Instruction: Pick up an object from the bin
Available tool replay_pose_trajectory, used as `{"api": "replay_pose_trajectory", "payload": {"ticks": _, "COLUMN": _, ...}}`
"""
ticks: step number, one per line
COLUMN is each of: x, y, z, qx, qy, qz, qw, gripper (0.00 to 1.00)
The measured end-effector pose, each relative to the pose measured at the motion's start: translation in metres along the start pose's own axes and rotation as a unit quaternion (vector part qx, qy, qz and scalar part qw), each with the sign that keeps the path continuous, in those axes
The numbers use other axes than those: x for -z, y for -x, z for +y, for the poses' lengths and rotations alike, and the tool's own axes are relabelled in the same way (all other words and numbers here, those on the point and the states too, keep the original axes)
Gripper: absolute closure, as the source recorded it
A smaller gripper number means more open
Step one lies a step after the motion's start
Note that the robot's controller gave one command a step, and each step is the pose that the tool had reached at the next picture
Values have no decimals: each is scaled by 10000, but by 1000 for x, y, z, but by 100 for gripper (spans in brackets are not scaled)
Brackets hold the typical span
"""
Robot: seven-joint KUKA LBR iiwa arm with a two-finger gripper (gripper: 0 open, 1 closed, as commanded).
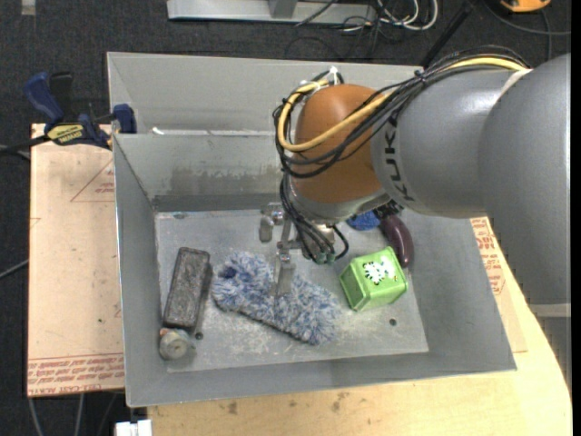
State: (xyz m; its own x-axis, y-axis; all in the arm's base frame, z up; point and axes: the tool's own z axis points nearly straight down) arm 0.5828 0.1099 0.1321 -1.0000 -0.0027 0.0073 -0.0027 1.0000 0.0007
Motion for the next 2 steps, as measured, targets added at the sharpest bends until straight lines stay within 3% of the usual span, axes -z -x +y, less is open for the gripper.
{"api": "replay_pose_trajectory", "payload": {"ticks": 1, "x": 4, "y": 2, "z": 0, "qx": -12, "qy": 4, "qz": -38, "qw": 10000, "gripper": 0}}
{"api": "replay_pose_trajectory", "payload": {"ticks": 2, "x": -59, "y": 5, "z": 18, "qx": 711, "qy": 0, "qz": -33, "qw": 9975, "gripper": 100}}
